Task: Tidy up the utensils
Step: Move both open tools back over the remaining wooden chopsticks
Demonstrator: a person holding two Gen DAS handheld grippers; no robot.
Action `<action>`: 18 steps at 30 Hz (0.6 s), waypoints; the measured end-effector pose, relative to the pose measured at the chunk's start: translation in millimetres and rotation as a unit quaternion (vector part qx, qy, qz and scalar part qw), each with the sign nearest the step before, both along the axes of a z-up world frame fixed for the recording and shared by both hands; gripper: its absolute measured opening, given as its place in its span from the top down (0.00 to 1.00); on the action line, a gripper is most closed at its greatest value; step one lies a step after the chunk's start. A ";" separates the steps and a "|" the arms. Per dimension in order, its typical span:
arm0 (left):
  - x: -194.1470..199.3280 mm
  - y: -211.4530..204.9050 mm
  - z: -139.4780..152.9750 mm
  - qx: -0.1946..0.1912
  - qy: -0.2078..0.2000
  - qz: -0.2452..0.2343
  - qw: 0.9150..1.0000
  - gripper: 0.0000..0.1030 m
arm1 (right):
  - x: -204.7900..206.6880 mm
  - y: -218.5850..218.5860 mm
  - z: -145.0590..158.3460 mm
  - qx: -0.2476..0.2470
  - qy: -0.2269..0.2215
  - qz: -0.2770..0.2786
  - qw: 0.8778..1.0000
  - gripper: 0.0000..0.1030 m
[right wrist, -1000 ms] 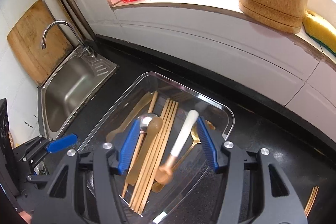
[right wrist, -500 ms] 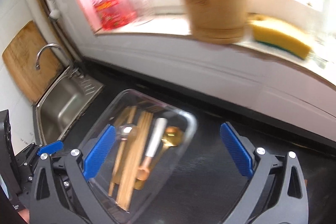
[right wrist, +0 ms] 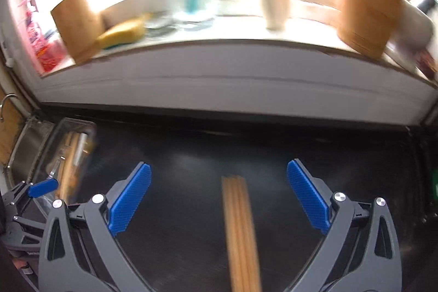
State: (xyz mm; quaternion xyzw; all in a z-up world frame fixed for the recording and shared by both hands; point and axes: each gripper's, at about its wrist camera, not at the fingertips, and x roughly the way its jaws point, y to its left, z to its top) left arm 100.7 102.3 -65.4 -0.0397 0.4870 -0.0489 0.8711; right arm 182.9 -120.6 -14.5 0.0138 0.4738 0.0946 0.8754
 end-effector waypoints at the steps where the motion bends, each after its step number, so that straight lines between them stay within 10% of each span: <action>1: -0.2 -12.8 -2.9 0.001 0.002 -0.007 1.000 0.06 | -5.7 -18.0 -4.0 -0.002 0.007 -0.008 1.000 0.06; 8: -9.5 -118.7 -45.0 0.025 0.039 -0.064 0.997 0.06 | -42.4 -97.2 -27.0 0.005 0.035 -0.021 0.999 0.06; 18: -1.1 -149.3 -92.4 0.049 0.084 -0.046 0.994 0.06 | -64.9 -144.0 -33.7 0.029 0.035 -0.006 0.999 0.06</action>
